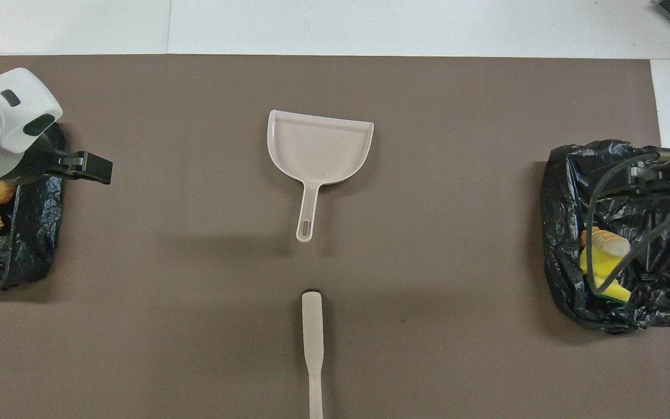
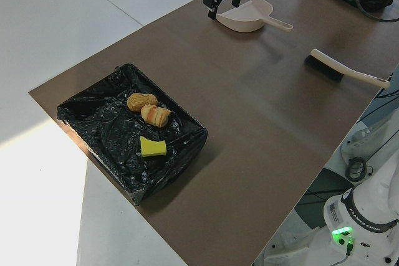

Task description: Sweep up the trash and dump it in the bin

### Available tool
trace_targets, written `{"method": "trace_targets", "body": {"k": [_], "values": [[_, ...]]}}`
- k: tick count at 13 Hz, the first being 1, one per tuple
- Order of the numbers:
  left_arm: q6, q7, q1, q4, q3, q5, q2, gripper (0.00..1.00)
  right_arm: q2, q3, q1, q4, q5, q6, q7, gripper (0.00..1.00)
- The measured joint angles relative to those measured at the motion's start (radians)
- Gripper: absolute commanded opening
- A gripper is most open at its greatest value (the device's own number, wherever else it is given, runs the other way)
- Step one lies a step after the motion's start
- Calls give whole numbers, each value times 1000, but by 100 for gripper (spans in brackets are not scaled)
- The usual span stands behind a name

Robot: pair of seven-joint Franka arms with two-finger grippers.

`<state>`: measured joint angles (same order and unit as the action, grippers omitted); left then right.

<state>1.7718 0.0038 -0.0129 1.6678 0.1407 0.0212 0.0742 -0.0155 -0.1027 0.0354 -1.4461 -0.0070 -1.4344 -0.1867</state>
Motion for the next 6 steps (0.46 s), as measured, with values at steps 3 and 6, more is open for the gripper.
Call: {"method": "trace_targets", "body": {"k": [3,6], "values": [[0,0,-1,2,5,0,0,100,1,-5,3,5,0,2,0,100],[-2,0,-16,2,-3,0,2,100,1,-14,1,5,0,4,0,100]]}}
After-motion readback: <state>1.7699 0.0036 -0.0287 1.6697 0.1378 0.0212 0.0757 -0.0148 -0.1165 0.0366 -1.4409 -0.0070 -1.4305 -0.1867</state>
